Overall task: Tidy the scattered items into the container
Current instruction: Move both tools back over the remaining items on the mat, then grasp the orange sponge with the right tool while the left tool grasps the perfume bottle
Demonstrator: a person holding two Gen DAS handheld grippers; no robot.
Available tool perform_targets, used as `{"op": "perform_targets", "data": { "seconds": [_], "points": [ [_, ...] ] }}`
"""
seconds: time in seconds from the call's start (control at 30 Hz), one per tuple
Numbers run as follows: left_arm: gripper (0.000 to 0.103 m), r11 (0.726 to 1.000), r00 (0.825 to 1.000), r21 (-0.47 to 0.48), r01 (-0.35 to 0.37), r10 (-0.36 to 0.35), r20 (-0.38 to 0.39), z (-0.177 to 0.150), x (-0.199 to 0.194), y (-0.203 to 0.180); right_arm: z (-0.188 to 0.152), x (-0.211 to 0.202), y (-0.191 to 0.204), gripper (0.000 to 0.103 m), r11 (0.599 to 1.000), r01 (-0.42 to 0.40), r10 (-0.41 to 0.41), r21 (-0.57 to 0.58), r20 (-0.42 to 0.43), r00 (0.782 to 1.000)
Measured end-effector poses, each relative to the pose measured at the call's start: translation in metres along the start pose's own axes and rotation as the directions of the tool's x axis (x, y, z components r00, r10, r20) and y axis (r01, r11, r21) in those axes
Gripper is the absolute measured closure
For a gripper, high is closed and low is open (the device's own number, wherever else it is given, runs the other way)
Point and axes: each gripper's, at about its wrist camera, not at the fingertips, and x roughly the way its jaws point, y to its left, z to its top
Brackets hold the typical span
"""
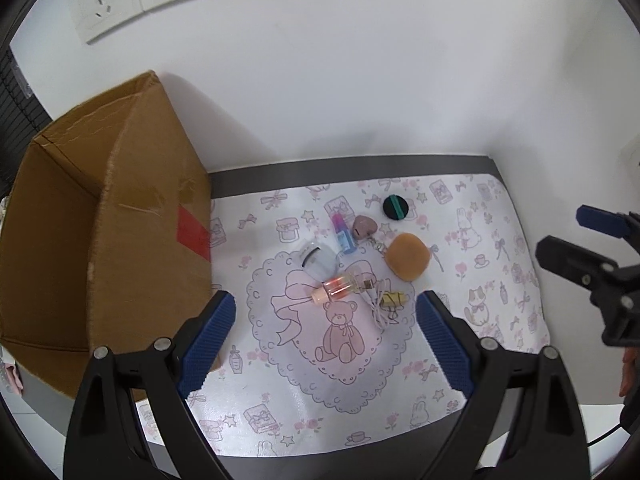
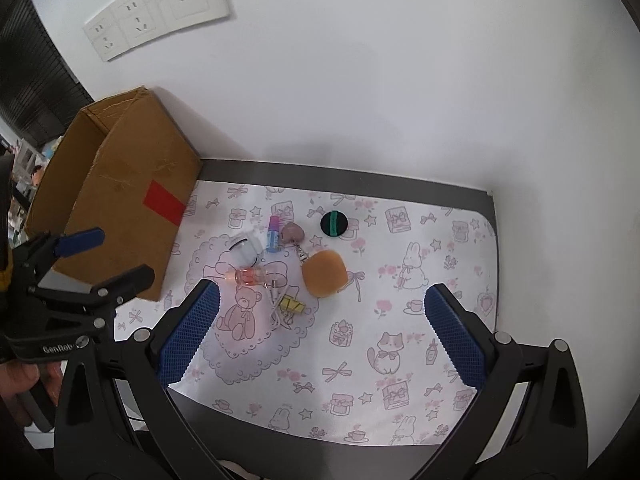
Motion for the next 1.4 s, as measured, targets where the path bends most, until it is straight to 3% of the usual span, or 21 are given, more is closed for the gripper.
{"op": "perform_targets", "data": {
  "seconds": [0.33, 0.8, 0.83, 0.93, 1.1, 1.4],
  "points": [
    [0.012, 0.999, 0.997, -0.02, 0.047, -0.048, -0.068, -0.005, 0.047, 0.0, -0.007, 0.046, -0.01, 0.0, 0.998, -0.037, 0.042, 0.055, -0.09, 0.995],
    [0.012, 0.996, 0.975, -0.082, 0.044, -0.06, -0.214, -0.011, 0.124, 0.005, -0.019, 0.117, -0.022, 0.004, 0.999, 0.002, 0.005, 0.033, -0.204, 0.979],
    [0.012, 0.995, 0.973, -0.086, 0.042, -0.06, -0.221, -0.012, 0.129, 0.005, -0.018, 0.121, -0.022, 0.004, 0.992, -0.064, 0.039, -0.106, -0.224, 0.974],
    [0.012, 0.994, 0.967, -0.104, 0.03, -0.055, -0.247, -0.011, 0.144, 0.006, -0.017, 0.137, -0.019, 0.004, 0.991, -0.061, 0.029, -0.123, -0.243, 0.969],
    [0.012, 0.99, 0.962, -0.143, 0.018, -0.056, -0.266, -0.012, 0.164, 0.008, -0.015, 0.166, -0.015, 0.015, 0.987, -0.09, 0.046, -0.135, -0.299, 0.953],
    [0.014, 0.982, 0.949, -0.19, -0.003, -0.057, -0.311, -0.012, 0.188, 0.012, -0.015, 0.196, -0.013, 0.015, 0.979, -0.128, 0.072, -0.159, -0.318, 0.945]
  ]
}}
